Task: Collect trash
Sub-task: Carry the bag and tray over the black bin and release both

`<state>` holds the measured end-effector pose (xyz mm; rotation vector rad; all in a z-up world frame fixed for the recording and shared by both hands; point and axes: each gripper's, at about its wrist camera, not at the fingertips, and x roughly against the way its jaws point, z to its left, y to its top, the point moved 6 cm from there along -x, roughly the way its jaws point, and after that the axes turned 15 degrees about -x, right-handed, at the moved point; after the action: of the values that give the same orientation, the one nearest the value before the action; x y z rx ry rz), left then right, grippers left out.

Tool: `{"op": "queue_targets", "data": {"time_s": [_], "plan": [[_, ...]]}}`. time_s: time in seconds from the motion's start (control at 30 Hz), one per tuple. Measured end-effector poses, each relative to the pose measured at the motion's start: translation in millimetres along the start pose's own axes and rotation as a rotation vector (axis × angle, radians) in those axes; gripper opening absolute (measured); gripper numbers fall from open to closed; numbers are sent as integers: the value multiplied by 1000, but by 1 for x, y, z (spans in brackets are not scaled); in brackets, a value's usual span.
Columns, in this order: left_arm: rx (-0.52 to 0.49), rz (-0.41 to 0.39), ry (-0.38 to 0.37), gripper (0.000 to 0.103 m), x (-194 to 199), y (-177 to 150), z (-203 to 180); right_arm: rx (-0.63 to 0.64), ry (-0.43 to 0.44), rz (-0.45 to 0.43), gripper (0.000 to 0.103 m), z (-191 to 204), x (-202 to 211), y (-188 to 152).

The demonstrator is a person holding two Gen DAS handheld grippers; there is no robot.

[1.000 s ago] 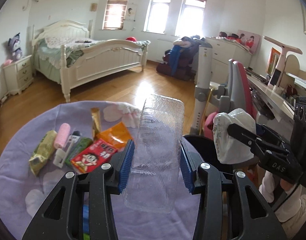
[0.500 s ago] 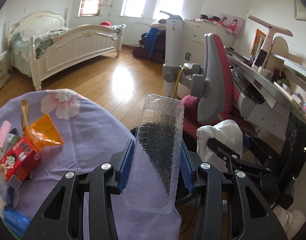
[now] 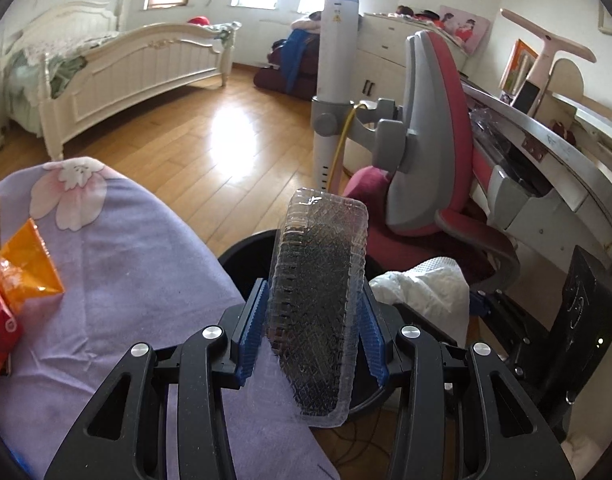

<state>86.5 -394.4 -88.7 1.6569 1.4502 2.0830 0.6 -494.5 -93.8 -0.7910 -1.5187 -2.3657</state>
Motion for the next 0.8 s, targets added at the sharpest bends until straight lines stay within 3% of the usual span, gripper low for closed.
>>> {"op": "queue_targets", "data": {"time_s": [0.07,0.13,0.2,0.33,0.53,0.8], "plan": [[-17,9,3,50,-7,5,-2,3,-21,9,65,-1,-6,1],[-32,16,12,69,-11,10,-5,0,-35,27,84,-4,-12,2],[-49,-21,26,80,-5,16,-6,-9,-33,22,89,-6,-11,4],[-78,-48,54,82,11,21,-8,-14,-17,30,89,-6,-5,2],[-36,-83,107,82,45,12,10,-15,20,45,89,9,5,-4],[113,-125,300,87,126,-29,97,64,129,70,89,71,11,6]]}}
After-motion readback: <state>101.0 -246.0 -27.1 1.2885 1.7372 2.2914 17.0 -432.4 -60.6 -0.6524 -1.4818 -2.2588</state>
